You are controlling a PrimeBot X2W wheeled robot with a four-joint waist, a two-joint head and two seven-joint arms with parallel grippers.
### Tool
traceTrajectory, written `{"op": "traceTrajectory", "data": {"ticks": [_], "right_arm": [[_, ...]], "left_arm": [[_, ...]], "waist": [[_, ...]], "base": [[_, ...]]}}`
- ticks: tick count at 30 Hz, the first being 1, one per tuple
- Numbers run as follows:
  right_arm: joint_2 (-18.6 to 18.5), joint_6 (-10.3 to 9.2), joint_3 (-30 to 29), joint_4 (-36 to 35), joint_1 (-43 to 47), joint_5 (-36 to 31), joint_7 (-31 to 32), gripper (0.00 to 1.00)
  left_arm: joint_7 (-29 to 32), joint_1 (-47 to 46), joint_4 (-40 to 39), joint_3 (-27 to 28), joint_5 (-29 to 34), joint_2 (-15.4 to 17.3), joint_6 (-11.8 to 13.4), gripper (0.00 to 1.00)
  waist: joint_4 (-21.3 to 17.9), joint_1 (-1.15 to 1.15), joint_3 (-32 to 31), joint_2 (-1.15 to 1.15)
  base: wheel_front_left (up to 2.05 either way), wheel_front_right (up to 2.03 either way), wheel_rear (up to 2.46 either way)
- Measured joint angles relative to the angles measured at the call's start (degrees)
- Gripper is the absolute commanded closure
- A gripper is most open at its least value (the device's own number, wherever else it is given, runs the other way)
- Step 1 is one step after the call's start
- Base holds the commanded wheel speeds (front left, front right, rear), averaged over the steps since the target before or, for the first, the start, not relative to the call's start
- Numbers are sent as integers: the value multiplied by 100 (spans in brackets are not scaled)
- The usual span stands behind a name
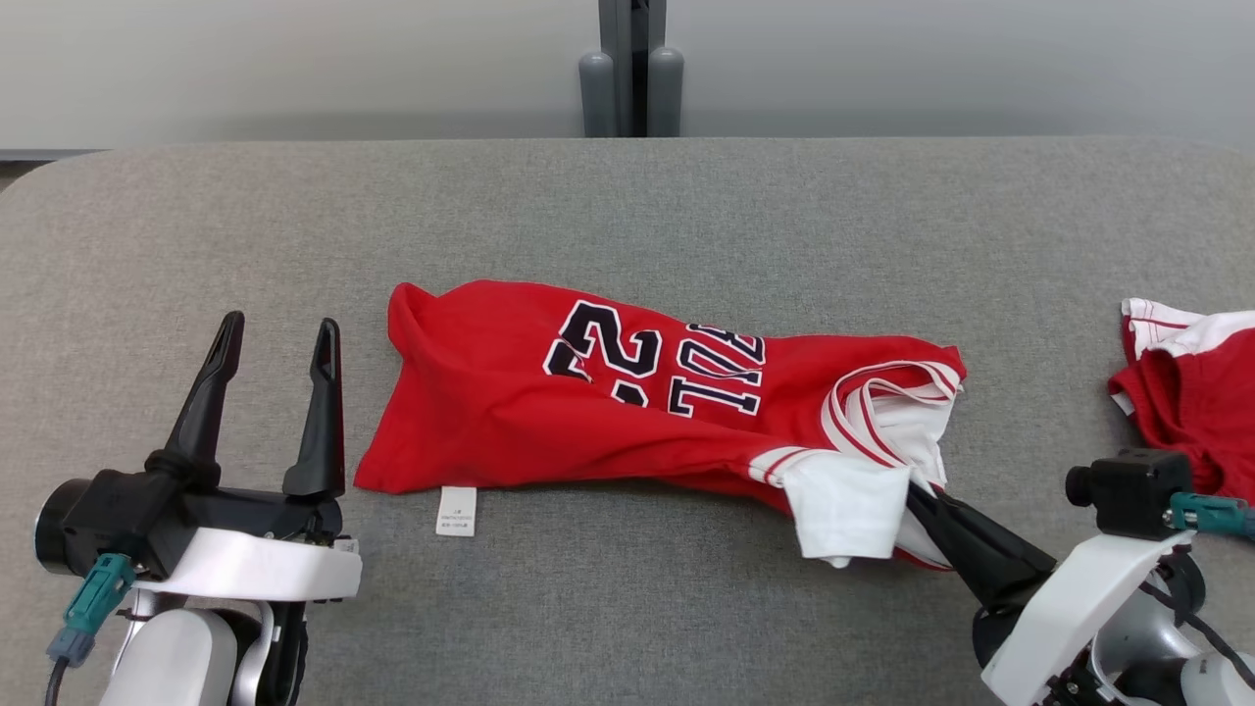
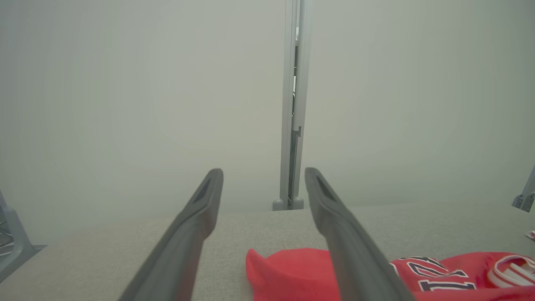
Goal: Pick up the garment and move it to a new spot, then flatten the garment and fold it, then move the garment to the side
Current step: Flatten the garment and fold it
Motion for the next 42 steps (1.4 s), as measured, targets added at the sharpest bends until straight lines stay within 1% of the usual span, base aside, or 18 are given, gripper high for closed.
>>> {"op": "traceTrajectory", "data": {"ticks": [2, 4, 5, 6, 7, 12, 13, 14, 15, 19, 23, 25, 27, 29, 31, 34, 37, 42], "right_arm": [[-8, -1, -121, 177, 10, -187, 77, 100], [52, -1, -94, 343, 15, -199, 82, 100], [29, 0, -1, 445, 15, -333, 114, 100], [111, -5, 162, 577, 53, -211, 73, 100], [105, -3, 430, 710, 88, -300, 75, 100], [148, -4, 882, 893, 126, -252, -19, 100], [153, -4, 928, 918, 127, -257, -66, 75], [165, -4, 946, 943, 128, -252, -114, 28], [180, -4, 956, 954, 135, -221, -177, 0], [235, -4, 760, 803, 237, -93, -421, 0], [219, -4, 377, 465, 369, -2, -405, 0], [254, -4, 78, 223, 393, 7, -502, 0], [332, -5, -347, -51, 361, -67, -797, 0], [485, -4, -786, -267, 319, -245, -1162, 0], [725, -5, -1235, -388, 231, -426, -1538, 0], [920, -5, -1608, -490, 86, -849, -1951, 0], [1035, -5, -1681, -463, 20, -1459, -2158, 0], [1113, -5, -1561, -298, 68, -2176, -2383, 0]], "left_arm": [[13, -9, -4, -1, 0, 14, 0, 0], [16, -45, -1, -30, -1, 15, 0, 0], [18, -84, 0, -38, -1, 20, -2, 0], [24, -101, 9, -48, -1, 25, -8, 0], [25, -123, 14, -57, -1, 36, -8, 0], [43, -211, 27, -55, -3, 87, -7, 0], [45, -211, 29, -53, -4, 100, -7, 0], [51, -211, 29, -49, -7, 113, -7, 0], [58, -212, 30, -48, -11, 115, 0, 0], [88, -210, 40, -13, -42, 130, 41, 0], [124, -189, 25, 56, -54, 171, 118, 0], [167, -171, 2, 82, -53, 203, 170, 0], [177, -129, -33, 112, -51, 231, 213, 0], [221, -68, -66, 121, -42, 263, 265, 0], [252, -64, -114, 127, -9, 297, 309, 0], [297, 2, -185, 116, 33, 325, 350, 0], [364, 186, -293, 76, 56, 335, 408, 0], [404, 430, -449, 47, 68, 346, 508, 0]], "waist": [[-44, 0, 44, 0], [-81, 0, 96, 0], [-96, 0, 121, 0], [-123, 0, 167, 0], [-145, 0, 207, 0], [-226, 0, 273, 0], [-243, 0, 282, 0], [-260, 0, 288, 0], [-276, 0, 292, 0], [-340, 0, 269, 0], [-422, 0, 223, 0], [-460, 0, 202, 0], [-493, 0, 177, 0], [-522, 0, 147, 0], [-540, 0, 110, 0], [-553, 0, 39, 0], [-547, 0, -88, 0], [-500, 0, -235, 0]], "base": [[0, 0, 0], [0, 0, 0], [0, 0, 0], [0, 0, 0], [0, 0, 0], [0, 0, 0], [0, 0, 0], [0, 0, 0], [0, 0, 0], [0, 0, 0], [0, 0, 0], [0, 0, 0], [0, 0, 0], [0, 0, 0], [0, 0, 0], [0, 0, 0], [0, 0, 0], [0, 0, 0]]}}
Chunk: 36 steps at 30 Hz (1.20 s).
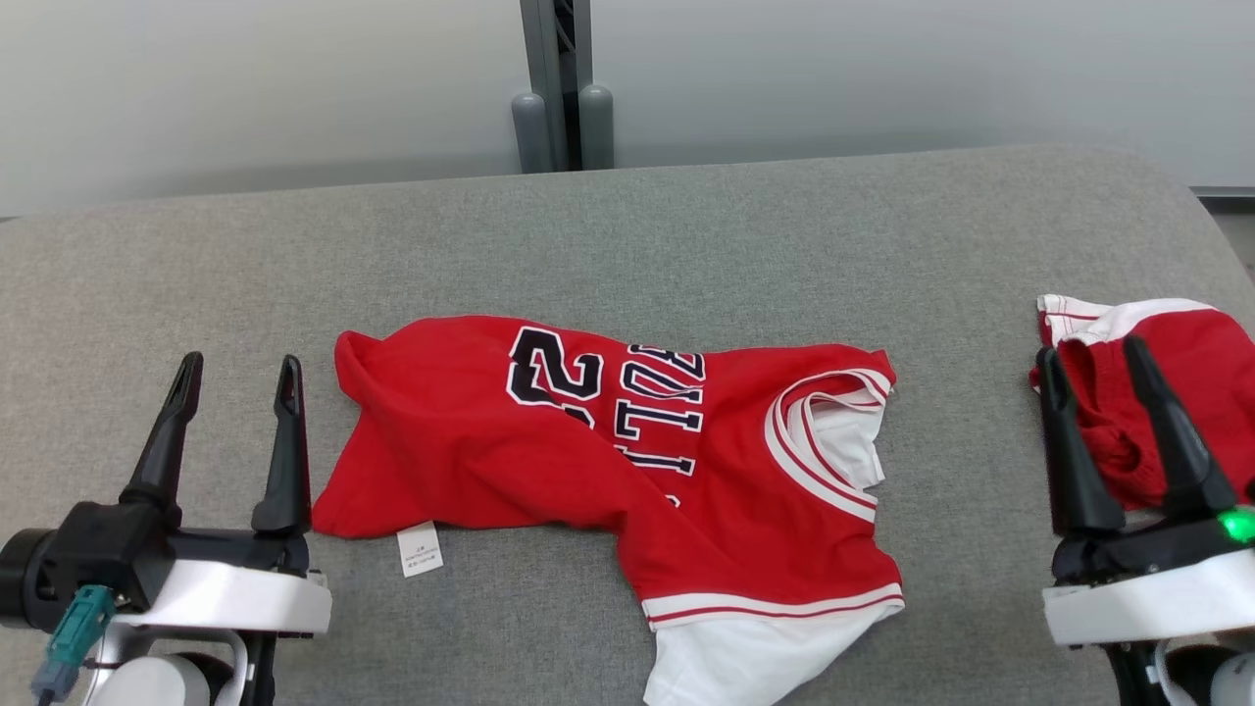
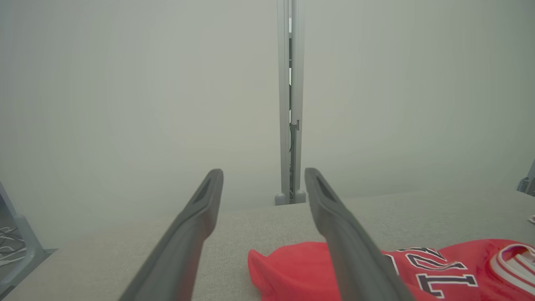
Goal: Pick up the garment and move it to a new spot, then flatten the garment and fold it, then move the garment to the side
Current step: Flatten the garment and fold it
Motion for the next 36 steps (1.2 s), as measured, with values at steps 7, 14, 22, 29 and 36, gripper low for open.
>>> {"op": "traceTrajectory", "data": {"ticks": [7, 14, 22, 29, 36], "right_arm": [[115, 1, 233, 477, 360, -584, -275, 0], [218, 0, 165, 784, 603, -672, -338, 0], [253, 1, 111, 822, 639, -733, -299, 0], [276, 1, 100, 836, 628, -746, -268, 0], [118, 1, 159, 1006, 523, -746, -116, 0]], "left_arm": [[67, 339, -125, -91, 38, -10, 76, 0], [127, 600, -125, -181, 37, -15, 107, 0], [218, 661, -125, -245, 31, 1, 125, 0], [224, 665, -119, -292, 29, -3, 148, 0], [224, 654, -118, -335, 20, -5, 152, 0]], "waist": [[58, 0, -217, 0], [103, 0, -463, 0], [147, 0, -562, 0], [190, 0, -577, 0], [214, 0, -503, 0]], "base": [[0, 0, 0], [0, 0, 0], [0, 0, 0], [0, 0, 0], [0, 0, 0]]}}
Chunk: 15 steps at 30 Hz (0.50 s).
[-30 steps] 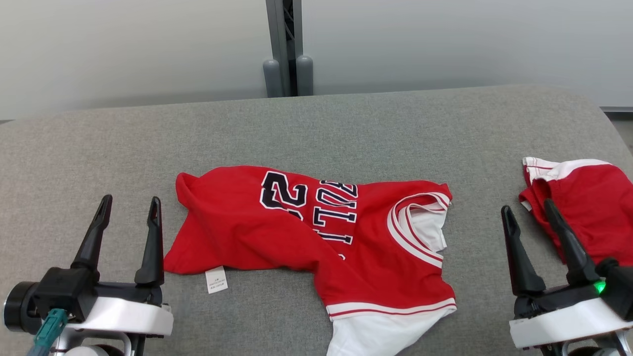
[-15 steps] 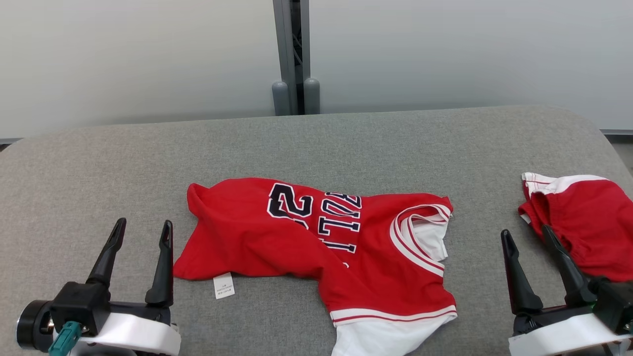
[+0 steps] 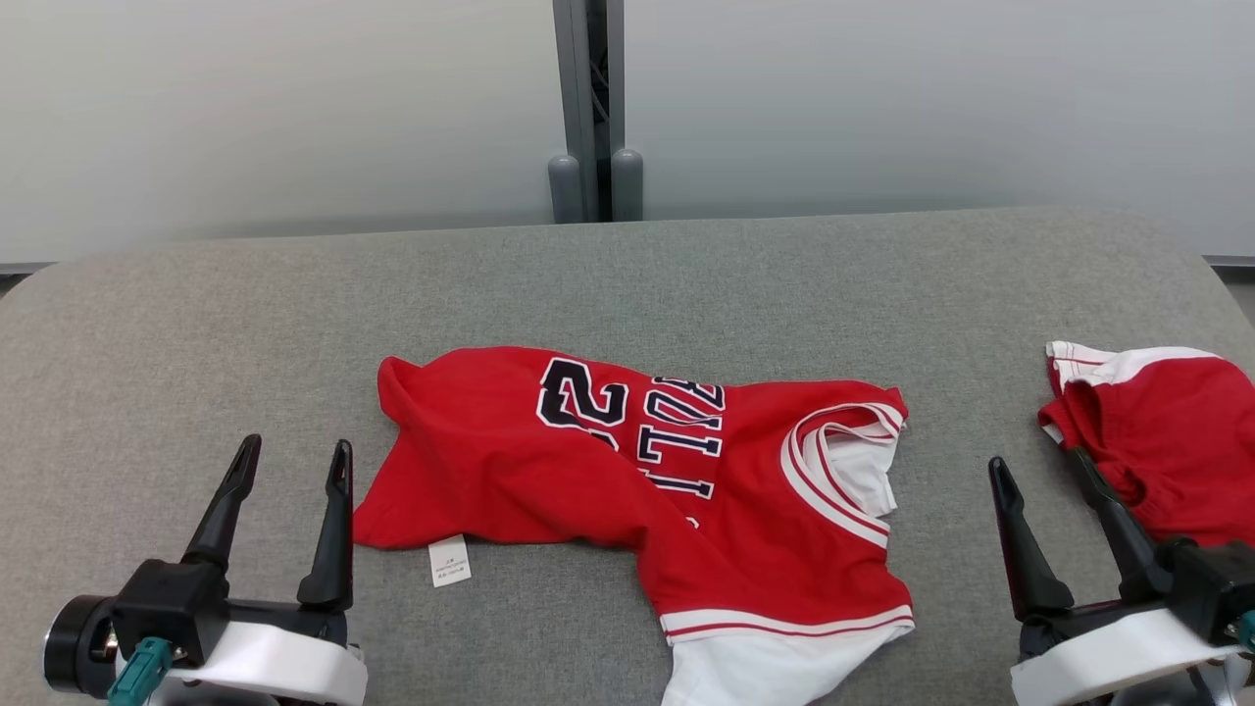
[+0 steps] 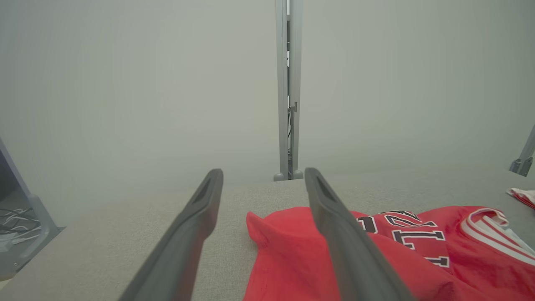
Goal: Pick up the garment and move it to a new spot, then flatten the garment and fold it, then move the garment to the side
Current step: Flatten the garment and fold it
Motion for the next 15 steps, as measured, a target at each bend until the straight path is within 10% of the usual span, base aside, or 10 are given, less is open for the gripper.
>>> {"op": "traceTrajectory", "data": {"ticks": [15], "right_arm": [[-1038, 1, 1646, 1295, 112, 870, 555, 0]], "left_arm": [[-64, -280, 121, -202, -41, -51, -88, 0]], "waist": [[149, 0, 386, 0]], "base": [[0, 0, 0]]}}
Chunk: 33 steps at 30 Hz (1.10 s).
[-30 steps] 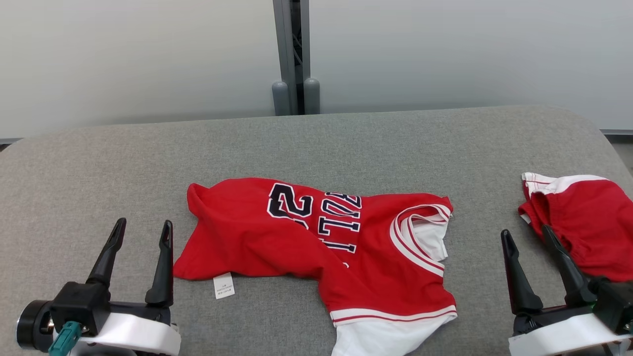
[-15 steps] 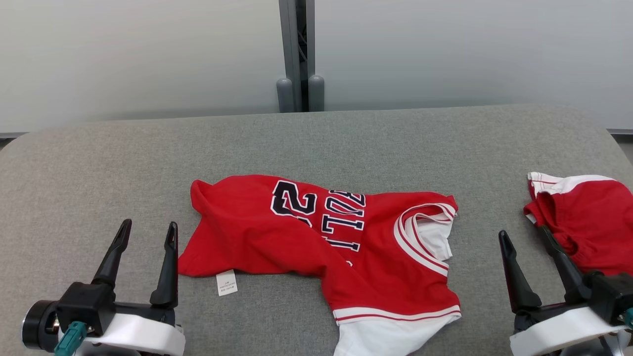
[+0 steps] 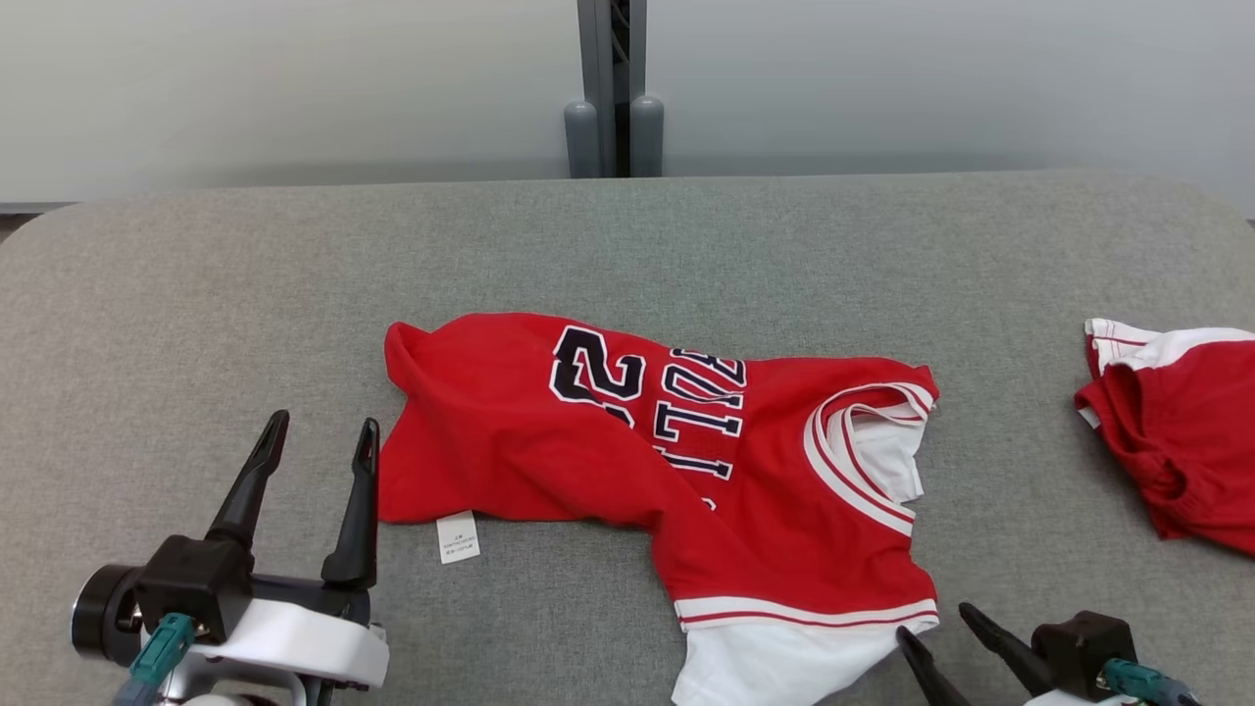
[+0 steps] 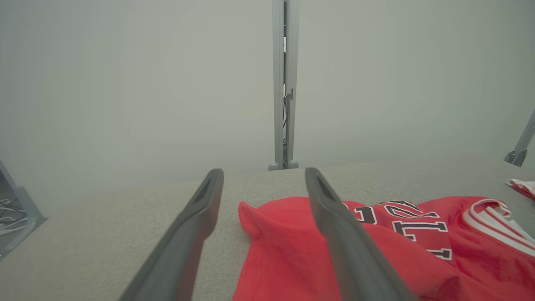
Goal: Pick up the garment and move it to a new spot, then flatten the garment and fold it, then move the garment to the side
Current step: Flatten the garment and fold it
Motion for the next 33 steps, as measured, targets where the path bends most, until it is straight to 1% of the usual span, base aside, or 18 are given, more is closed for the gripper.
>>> {"op": "traceTrajectory", "data": {"ticks": [5, 6, 7, 8, 12, 16, 19, 21, 24, 27, 31, 33], "right_arm": [[-19, 0, 357, 388, -343, 346, -94, 0], [-8, 0, 460, 452, -410, 446, -108, 40], [-3, 0, 534, 515, -473, 513, -166, 68], [3, 3, 568, 544, -509, 590, -221, 100], [-102, 2, 698, 434, -638, 849, -489, 100], [-279, 3, 636, -141, -755, 1026, -716, 100], [-378, 4, 482, -746, -761, 1200, -665, 100], [-472, 4, 292, -1146, -749, 1279, -493, 100], [-497, 4, -133, -1731, -604, 1369, -199, 100], [-419, 3, -550, -2260, -330, 1390, 145, 100], [-137, 3, -804, -2820, -93, 1570, 550, 100], [-3, 3, -903, -2870, -98, 1652, 678, 100]], "left_arm": [[-21, -90, 60, -32, -1, -10, -16, 0], [-22, -102, 78, -36, -1, -9, -16, 0], [-34, -124, 86, -40, -1, -9, -18, 0], [-43, -155, 94, -44, -1, -9, -20, 0], [-58, -188, 119, -52, -4, -4, -23, 0], [-96, -186, 123, -27, -15, 16, -13, 0], [-103, -185, 119, -22, -32, 29, -9, 0], [-103, -187, 108, -25, -32, 40, -9, 0], [-110, -192, 86, -31, -32, 46, -8, 0], [-123, -196, 54, -30, -33, 51, 3, 0], [-146, -196, 35, -27, -53, 54, 33, 0], [-147, -197, 30, -26, -53, 53, 35, 0]], "waist": [[13, 0, 77, 0], [16, 0, 87, 0], [19, 0, 93, 0], [24, 0, 96, 0], [26, 0, 106, 0], [-40, 0, 101, 0], [-117, 0, 93, 0], [-161, 0, 95, 0], [-196, 0, 108, 0], [-216, 0, 132, 0], [-232, 0, 164, 0], [-250, 0, 185, 0]], "base": [[0, 0, 0], [0, 0, 0], [0, 0, 0], [0, 0, 0], [0, 0, 0], [0, 0, 0], [0, 0, 0], [0, 0, 0], [0, 0, 0], [0, 0, 0], [0, 0, 0], [0, 0, 0]]}}
